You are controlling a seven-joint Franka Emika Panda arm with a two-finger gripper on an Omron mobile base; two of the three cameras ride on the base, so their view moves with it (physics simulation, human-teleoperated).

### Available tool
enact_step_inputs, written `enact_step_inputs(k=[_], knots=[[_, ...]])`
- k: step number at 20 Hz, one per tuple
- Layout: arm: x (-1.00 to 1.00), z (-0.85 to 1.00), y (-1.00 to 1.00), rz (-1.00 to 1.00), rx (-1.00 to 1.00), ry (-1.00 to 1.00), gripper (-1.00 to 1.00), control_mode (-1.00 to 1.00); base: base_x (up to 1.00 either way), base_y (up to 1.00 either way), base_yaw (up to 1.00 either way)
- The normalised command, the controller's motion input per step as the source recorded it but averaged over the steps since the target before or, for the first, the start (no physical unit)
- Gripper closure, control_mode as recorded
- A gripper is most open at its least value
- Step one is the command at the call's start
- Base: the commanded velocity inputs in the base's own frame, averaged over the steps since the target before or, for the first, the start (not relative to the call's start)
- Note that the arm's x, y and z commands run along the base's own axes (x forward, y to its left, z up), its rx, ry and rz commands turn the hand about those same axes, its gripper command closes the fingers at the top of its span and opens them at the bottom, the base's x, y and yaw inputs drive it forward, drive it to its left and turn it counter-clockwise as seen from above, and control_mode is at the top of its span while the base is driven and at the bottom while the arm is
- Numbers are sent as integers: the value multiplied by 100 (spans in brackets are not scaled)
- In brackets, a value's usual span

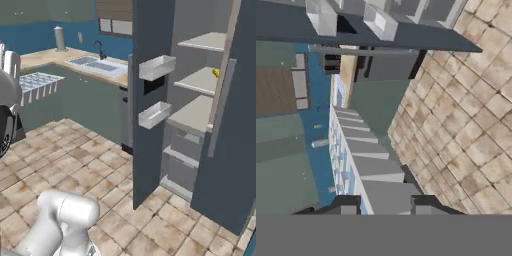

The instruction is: Open the freezer door, pick up the ice cube tray from the freezer, and place it on the dining counter.

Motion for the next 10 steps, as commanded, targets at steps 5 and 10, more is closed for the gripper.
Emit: enact_step_inputs(k=[5, 10], knots=[[0, 0, 0, 0, 0, 0, 100, 100, -64, 0, 93], [0, 0, 0, 0, 0, 0, 100, 100, -42, -1, 100]])
